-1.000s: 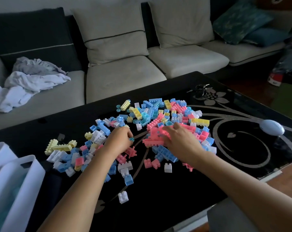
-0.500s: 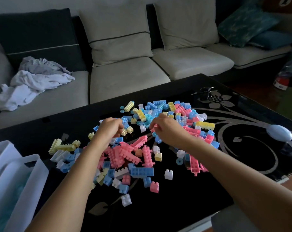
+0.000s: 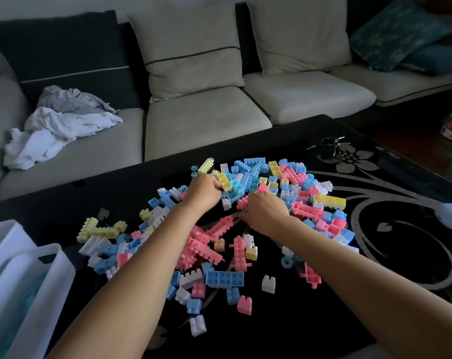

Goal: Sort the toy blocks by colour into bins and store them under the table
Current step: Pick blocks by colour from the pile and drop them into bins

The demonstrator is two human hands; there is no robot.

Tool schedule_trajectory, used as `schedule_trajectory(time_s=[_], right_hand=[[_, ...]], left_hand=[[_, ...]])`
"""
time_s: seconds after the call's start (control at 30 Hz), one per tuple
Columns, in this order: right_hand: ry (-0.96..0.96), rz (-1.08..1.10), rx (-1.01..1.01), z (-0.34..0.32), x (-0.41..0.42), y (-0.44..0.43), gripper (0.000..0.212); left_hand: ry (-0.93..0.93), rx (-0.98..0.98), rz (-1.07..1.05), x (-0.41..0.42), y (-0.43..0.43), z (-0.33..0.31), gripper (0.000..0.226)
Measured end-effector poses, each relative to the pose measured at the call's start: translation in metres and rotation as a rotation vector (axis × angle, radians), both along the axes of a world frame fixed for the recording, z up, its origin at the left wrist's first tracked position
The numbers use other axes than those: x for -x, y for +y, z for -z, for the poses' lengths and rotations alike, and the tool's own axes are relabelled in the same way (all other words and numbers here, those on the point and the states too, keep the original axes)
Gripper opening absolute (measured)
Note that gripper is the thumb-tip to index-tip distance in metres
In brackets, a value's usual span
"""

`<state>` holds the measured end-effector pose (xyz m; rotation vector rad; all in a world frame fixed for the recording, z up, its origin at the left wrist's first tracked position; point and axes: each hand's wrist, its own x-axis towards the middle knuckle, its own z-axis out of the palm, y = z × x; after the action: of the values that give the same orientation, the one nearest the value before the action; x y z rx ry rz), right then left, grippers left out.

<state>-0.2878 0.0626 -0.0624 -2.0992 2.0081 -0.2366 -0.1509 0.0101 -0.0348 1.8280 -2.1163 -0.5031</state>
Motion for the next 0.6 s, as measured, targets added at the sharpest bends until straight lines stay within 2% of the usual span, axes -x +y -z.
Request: schedule_trajectory(time_s=[0.1,0.2,0.27,0.4,0.47,0.53,0.6], right_hand=[[-0.048,-0.03,-0.017,-0.002,0.006,-0.002,0.032],[-0.236,-0.034,0.005,-0.017,0.019,-0.002,0.026],[-0.508,0.0,-0.066,-0.031,0.028,-0.001,0.027],[-1.554,0.101,-0.564,-0.038,0.046,0.002,0.022],[-1.745,0.118,-0.682,-0.035,0.05,0.006,0.021],[-1.839,0.159,-0.696,-0.033,0.052,0.009,0.027],[-1.909,0.19,-0.672,-0.035,0.047,0.014,0.033]], left_hand=[[-0.178,0.016,0.082,0.002,-0.006,0.005,0.024],[-0.226,0.029,0.127,-0.001,-0.01,0.009,0.017],[-0.229,0.081,0.144,-0.003,-0.009,0.011,0.012],[-0.217,0.079,0.149,-0.004,-0.003,0.011,0.012],[-0.151,0.113,0.098,-0.003,0.005,0.006,0.016],[-0.064,0.158,0.027,-0.005,0.014,0.0,0.023],[0.075,0.117,-0.024,-0.012,0.026,-0.006,0.032]])
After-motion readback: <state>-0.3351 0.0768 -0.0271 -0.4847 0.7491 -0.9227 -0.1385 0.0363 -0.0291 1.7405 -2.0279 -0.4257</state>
